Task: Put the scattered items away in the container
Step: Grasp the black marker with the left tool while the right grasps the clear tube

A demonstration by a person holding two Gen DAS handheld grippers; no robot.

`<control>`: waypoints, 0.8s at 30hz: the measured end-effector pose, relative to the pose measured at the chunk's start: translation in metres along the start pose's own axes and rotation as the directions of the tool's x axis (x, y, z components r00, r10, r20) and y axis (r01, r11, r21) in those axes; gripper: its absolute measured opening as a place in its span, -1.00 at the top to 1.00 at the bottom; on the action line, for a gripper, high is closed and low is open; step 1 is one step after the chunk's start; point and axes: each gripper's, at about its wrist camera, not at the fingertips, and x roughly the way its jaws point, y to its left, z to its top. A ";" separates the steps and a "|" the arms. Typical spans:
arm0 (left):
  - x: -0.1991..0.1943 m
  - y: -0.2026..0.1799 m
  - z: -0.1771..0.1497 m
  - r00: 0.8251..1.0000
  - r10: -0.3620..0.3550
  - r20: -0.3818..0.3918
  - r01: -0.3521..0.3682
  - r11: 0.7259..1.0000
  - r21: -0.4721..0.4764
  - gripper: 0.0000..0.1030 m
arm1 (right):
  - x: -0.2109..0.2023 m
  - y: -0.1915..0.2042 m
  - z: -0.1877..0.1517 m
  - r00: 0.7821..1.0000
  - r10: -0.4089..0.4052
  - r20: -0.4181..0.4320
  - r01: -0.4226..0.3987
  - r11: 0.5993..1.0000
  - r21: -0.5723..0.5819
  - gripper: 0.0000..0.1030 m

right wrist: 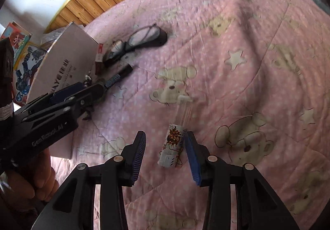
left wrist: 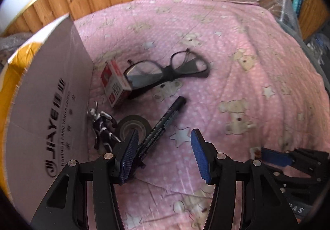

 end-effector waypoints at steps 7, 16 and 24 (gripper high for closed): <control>0.027 0.013 -0.004 1.000 -0.006 -0.006 0.006 0.999 -0.044 0.42 | 0.003 0.008 0.009 0.997 -0.072 -0.024 0.071 0.997 -0.031 0.76; 0.010 0.029 -0.011 0.999 -0.042 0.014 0.043 0.994 -0.098 0.74 | -0.011 0.009 0.016 1.000 0.010 0.023 -0.011 1.000 0.022 0.76; -0.027 0.015 -0.017 0.998 0.053 0.029 -0.051 0.995 -0.081 0.74 | -0.016 0.020 0.015 0.997 0.056 0.044 -0.055 0.998 -0.027 0.76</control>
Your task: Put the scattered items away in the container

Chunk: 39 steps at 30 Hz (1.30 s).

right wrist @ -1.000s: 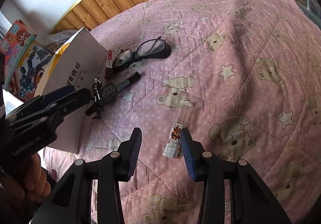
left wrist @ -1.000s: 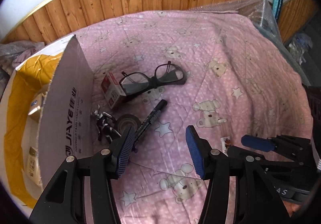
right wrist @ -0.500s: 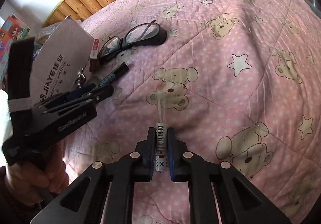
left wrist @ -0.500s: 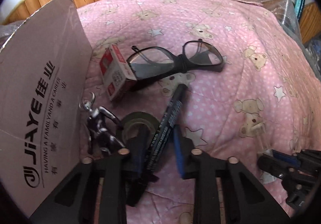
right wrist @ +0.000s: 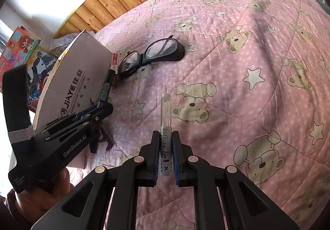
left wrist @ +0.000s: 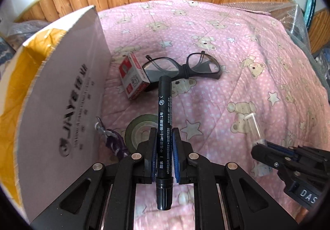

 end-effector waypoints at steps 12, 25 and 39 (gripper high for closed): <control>-0.036 0.005 -0.010 0.998 -0.070 0.001 0.070 0.995 -0.072 0.74 | -0.010 0.014 -0.008 1.000 0.003 0.025 -0.002 0.998 -0.057 0.76; -0.078 0.027 -0.037 0.980 -0.192 0.045 0.197 0.958 -0.209 0.74 | -0.022 0.033 -0.019 0.995 0.096 0.031 -0.092 0.990 -0.105 0.76; -0.104 0.042 -0.057 0.923 -0.365 0.120 0.384 0.888 -0.252 0.74 | -0.037 0.047 -0.036 0.995 0.093 0.041 -0.086 0.985 -0.151 0.76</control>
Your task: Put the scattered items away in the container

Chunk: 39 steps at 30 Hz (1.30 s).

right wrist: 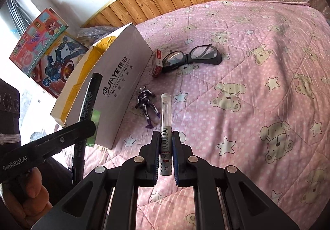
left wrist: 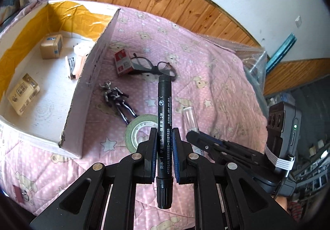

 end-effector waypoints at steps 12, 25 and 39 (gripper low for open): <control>0.016 -0.004 -0.004 1.000 0.020 -0.019 -0.020 1.000 -0.004 0.73 | 0.001 -0.001 -0.002 1.000 0.023 -0.015 -0.023 1.000 -0.004 0.76; 0.056 -0.013 -0.019 0.984 0.163 -0.076 -0.154 0.981 0.121 0.64 | 0.001 -0.009 0.000 0.999 0.015 -0.029 -0.015 1.000 0.022 0.76; 0.121 -0.012 -0.027 0.946 0.322 -0.037 -0.298 0.907 0.297 -0.06 | 0.003 -0.023 0.004 0.999 0.017 -0.031 -0.015 0.998 0.066 0.76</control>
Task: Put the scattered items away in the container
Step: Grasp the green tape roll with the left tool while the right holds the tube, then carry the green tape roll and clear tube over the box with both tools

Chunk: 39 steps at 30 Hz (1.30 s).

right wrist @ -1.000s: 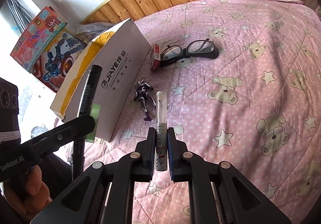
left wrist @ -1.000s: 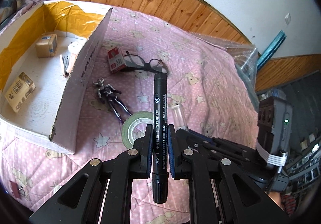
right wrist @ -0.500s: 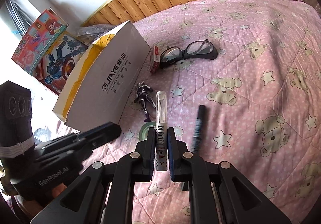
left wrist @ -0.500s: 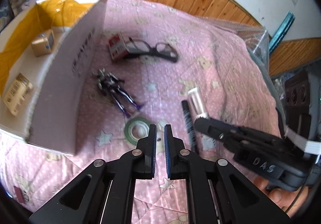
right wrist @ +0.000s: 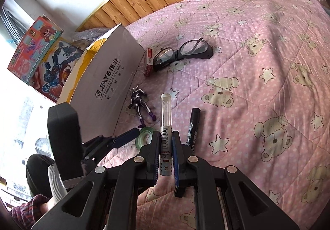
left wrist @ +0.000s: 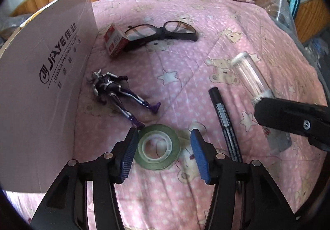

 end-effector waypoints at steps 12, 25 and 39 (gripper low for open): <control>0.003 0.029 -0.007 1.000 -0.014 0.012 0.015 0.993 -0.116 0.65 | 0.000 0.001 0.002 1.000 0.020 0.000 -0.020 1.000 0.008 0.76; -0.029 0.023 0.001 0.994 -0.070 0.081 0.080 0.987 -0.140 0.82 | -0.002 0.001 0.003 1.000 0.027 0.004 -0.027 1.000 0.010 0.76; -0.105 0.028 -0.006 0.979 -0.127 0.162 0.154 0.973 -0.171 0.82 | -0.025 0.041 -0.004 0.998 0.048 0.029 -0.045 0.994 -0.102 0.76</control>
